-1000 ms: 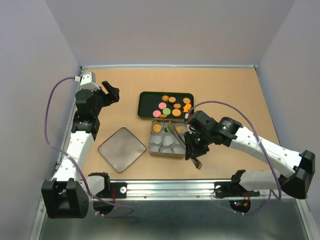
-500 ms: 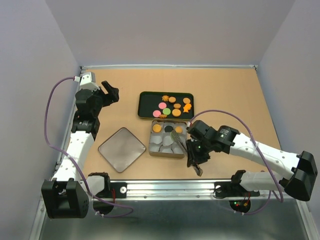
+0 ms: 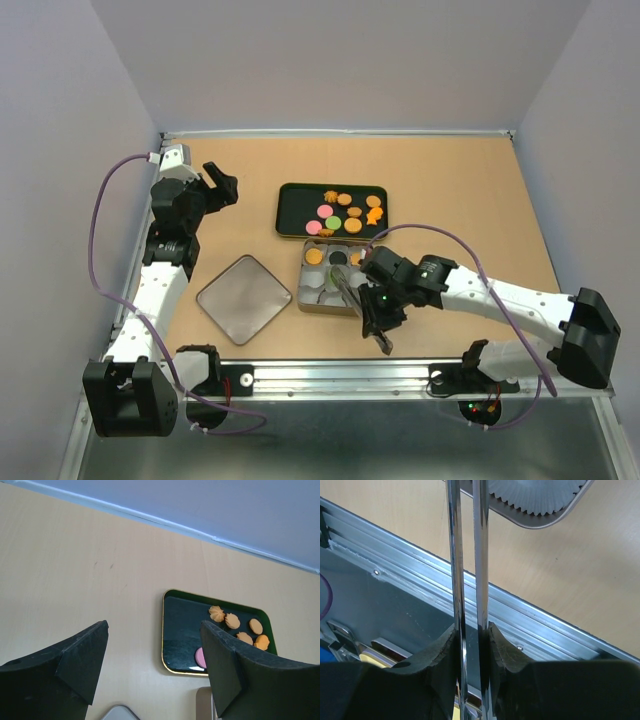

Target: Pack the cookies

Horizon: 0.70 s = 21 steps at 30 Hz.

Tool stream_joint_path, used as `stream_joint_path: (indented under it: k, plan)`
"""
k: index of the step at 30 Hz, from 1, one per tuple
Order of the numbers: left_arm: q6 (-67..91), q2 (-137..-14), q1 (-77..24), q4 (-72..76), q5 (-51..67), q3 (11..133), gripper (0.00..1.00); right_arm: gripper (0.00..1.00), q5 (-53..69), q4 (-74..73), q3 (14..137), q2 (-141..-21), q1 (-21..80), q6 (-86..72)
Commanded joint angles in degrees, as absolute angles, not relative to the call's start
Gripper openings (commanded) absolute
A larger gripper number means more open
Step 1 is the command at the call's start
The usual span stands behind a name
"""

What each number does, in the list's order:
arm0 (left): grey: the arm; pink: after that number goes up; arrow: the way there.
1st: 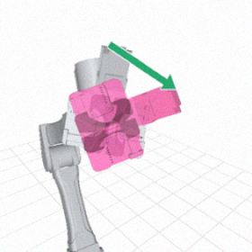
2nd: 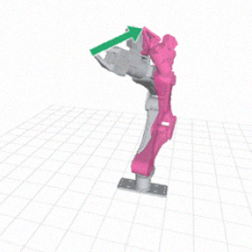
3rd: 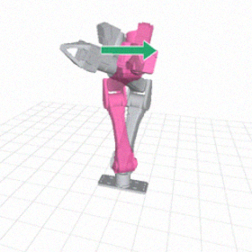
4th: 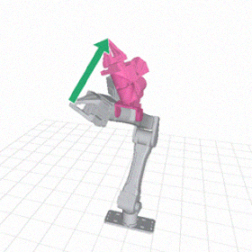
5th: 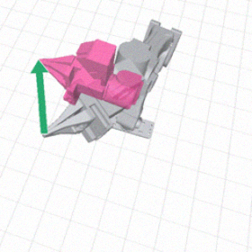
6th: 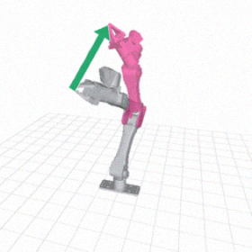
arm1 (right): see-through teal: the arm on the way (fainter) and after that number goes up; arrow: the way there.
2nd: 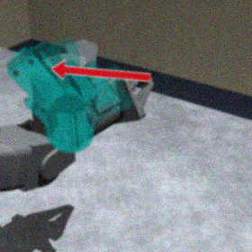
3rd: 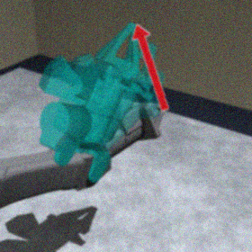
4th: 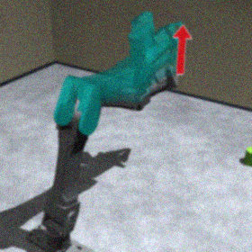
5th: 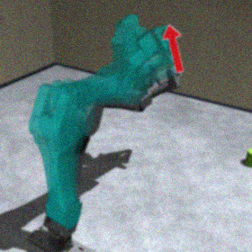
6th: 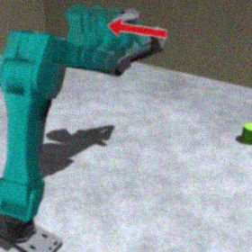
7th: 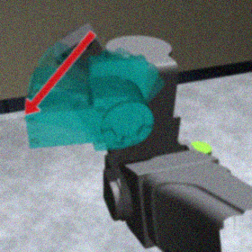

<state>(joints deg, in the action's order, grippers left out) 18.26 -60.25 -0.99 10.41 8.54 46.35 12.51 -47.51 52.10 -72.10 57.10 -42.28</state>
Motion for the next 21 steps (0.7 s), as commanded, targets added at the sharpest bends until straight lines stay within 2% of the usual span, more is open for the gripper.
stream_joint_path:
  k: [1, 5, 8, 9, 10, 21]
  plan:
    - [17.3, -59.5, -0.8, 12.0, 8.3, 46.2, 0.84, 0.09, 12.2, -43.8, 52.0, -72.3, 57.8, -41.7]
    - [17.2, -59.3, -0.8, 12.0, 8.5, 46.2, 0.84, 0.11, 12.6, -43.5, 51.8, -72.9, 57.7, -41.4]
    - [17.3, -59.5, -0.8, 12.0, 8.5, 46.2, 0.84, 0.23, 12.3, -43.8, 51.7, -72.8, 57.7, -41.4]
    - [17.4, -59.4, -0.8, 12.0, 8.5, 46.3, 0.84, 0.3, 12.0, -44.0, 51.8, -72.7, 57.8, -41.2]
    - [17.4, -59.5, -0.8, 12.0, 8.6, 46.2, 0.84, 0.33, 11.8, -44.2, 52.2, -72.6, 57.8, -41.1]
    - [17.5, -59.7, -0.8, 12.1, 9.0, 46.3, 0.84, 0.37, 3.0, -57.4, 62.6, -75.0, 57.7, -37.7]
